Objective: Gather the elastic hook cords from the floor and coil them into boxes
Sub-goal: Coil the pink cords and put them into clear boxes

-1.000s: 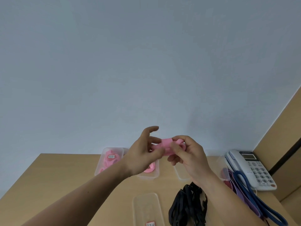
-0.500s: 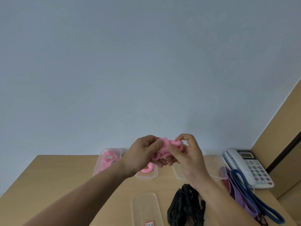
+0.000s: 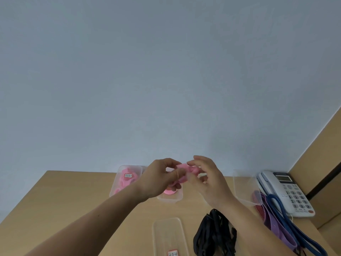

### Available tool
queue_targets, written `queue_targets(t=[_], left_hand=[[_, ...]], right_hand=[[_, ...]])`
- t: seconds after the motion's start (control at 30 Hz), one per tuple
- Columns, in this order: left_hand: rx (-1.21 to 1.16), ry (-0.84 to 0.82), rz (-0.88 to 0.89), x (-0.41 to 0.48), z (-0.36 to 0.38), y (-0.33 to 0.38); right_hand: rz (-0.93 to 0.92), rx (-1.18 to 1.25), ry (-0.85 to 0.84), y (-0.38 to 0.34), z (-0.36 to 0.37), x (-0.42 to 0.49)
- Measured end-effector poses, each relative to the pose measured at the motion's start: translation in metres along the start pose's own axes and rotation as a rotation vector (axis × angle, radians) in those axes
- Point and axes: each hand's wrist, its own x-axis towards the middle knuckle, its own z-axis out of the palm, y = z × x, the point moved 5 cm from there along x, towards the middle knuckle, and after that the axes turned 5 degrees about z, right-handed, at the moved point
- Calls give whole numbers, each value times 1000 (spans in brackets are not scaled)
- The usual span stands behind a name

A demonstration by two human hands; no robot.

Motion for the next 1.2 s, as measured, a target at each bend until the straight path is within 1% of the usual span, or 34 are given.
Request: queue_targets(t=[0.1, 0.17, 0.27, 0.37, 0.5, 0.6, 0.77, 0.87, 0.97, 1.07, 1.13, 1.2], left_hand=[[44, -31, -29, -6, -12, -13], [-30, -18, -53, -6, -21, -22], [-223, 34, -105, -3, -37, -36], [-224, 3, -114, -1, -48, -51], [-211, -7, -161, 3, -52, -74], [-96, 9, -200, 9, -55, -94], [287, 37, -241, 28, -63, -133], [408, 41, -339, 41, -64, -158], [434, 28, -429, 53, -57, -183], [438, 30, -514, 66, -49, -204], [457, 18, -556, 71, -41, -215], [449, 9, -595, 73, -34, -224]], right_hand=[[-95, -241, -95, -4, 13, 2], [-155, -317, -135, -6, 28, 2], [-151, -355, -141, -5, 44, 5], [-176, -467, -153, -3, 59, 11], [-216, -565, -93, 4, 77, 18], [-140, -626, -84, 21, 81, 23], [-59, -669, -68, 58, 73, 42], [-95, -733, -155, 80, 80, 60], [-154, -800, -324, 105, 94, 78], [-259, -837, -431, 127, 106, 93], [-284, -864, -504, 142, 117, 98], [-366, -970, -618, 158, 135, 98]])
